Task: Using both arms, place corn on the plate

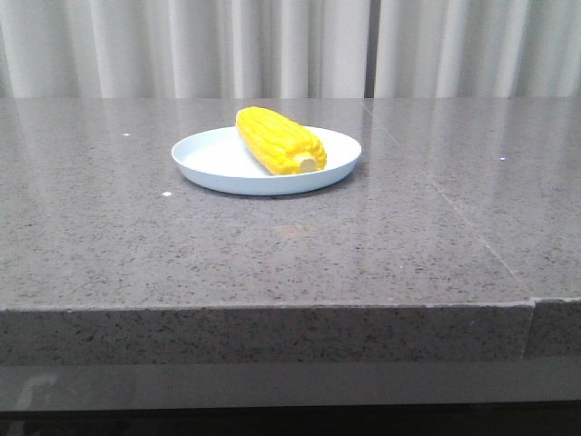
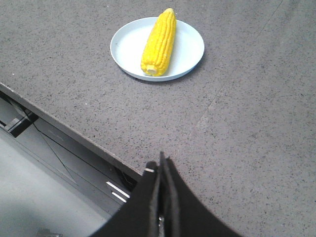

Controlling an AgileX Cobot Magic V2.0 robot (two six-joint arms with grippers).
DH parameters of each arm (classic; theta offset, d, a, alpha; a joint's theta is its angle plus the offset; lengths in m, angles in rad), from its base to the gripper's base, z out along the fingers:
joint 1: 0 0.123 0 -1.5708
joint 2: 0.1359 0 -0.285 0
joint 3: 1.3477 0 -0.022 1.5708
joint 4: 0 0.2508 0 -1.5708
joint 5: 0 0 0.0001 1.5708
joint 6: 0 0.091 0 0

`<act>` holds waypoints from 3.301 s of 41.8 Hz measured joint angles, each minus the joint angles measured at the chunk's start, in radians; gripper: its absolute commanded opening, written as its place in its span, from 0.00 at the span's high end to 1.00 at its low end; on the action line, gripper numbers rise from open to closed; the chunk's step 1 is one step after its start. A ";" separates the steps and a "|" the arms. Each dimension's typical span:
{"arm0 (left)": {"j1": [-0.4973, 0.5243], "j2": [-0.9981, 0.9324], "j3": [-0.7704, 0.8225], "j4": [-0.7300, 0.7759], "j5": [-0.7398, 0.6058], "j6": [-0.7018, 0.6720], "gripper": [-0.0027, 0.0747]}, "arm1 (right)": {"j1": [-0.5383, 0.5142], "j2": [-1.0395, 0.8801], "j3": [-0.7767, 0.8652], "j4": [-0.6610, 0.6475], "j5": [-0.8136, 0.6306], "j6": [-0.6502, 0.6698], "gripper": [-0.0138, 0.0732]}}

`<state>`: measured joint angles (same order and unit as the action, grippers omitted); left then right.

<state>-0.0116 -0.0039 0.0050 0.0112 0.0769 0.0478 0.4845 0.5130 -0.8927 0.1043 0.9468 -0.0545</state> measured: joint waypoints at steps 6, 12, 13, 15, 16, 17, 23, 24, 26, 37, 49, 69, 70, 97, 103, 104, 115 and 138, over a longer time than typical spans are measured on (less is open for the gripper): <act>0.001 0.000 0.000 -0.002 -0.028 0.000 0.99 | 0.000 0.000 0.000 0.000 0.000 0.000 0.92; 0.001 0.000 0.000 -0.002 -0.031 0.000 0.99 | 0.000 0.000 0.000 0.000 0.002 0.000 0.92; 0.001 0.000 0.000 -0.002 -0.031 0.000 0.99 | 0.000 0.000 0.000 0.000 0.002 0.000 0.92; 0.001 0.000 0.000 -0.002 -0.031 0.000 0.99 | 0.000 0.000 0.000 0.000 0.002 0.000 0.92; 0.001 0.000 0.000 -0.002 -0.031 0.000 0.99 | 0.000 0.000 0.000 0.000 0.002 0.000 0.92; 0.001 0.000 0.000 -0.002 -0.031 0.000 0.99 | 0.000 0.000 0.000 0.000 0.002 0.000 0.92; 0.001 0.000 0.000 -0.002 -0.031 0.000 0.99 | 0.000 0.000 0.000 0.000 0.002 0.000 0.92; 0.001 0.000 0.000 -0.002 -0.031 0.000 0.99 | 0.000 0.000 0.000 0.000 0.002 0.000 0.92; 0.001 0.000 0.000 -0.002 -0.031 0.000 0.99 | 0.000 0.000 0.000 0.000 0.002 0.000 0.92; 0.001 0.000 0.000 -0.002 -0.031 0.000 0.99 | 0.000 0.000 0.000 0.000 0.002 0.000 0.92; 0.001 0.000 0.000 -0.002 -0.031 0.000 0.99 | 0.000 -0.003 0.004 0.000 -0.002 0.000 0.92; 0.001 0.000 0.000 -0.002 -0.032 0.000 0.99 | -0.360 -0.375 0.589 -0.008 -0.577 0.000 0.92; 0.001 0.000 0.000 -0.002 -0.032 0.000 0.99 | -0.375 -0.393 0.620 -0.008 -0.614 0.000 0.92; 0.001 0.000 0.000 -0.003 -0.032 0.000 0.99 | -0.449 -0.523 0.919 -0.008 -0.900 0.000 0.92; 0.001 0.000 0.000 -0.003 -0.032 0.000 0.99 | -0.449 -0.523 0.919 -0.010 -0.911 0.041 0.92; 0.001 0.000 0.000 -0.003 -0.032 0.000 0.99 | -0.449 -0.523 0.919 -0.016 -0.913 0.054 0.92; 0.001 0.000 0.000 -0.003 -0.032 0.000 0.99 | -0.449 -0.523 0.919 -0.053 -0.915 0.104 0.92; 0.001 0.000 0.000 -0.003 -0.032 0.000 0.99 | -0.449 -0.523 0.919 -0.053 -0.921 0.105 0.92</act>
<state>-0.0110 -0.0039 0.0050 0.0083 0.0446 0.0478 0.0351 -0.0101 0.0260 0.0517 0.0253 0.0507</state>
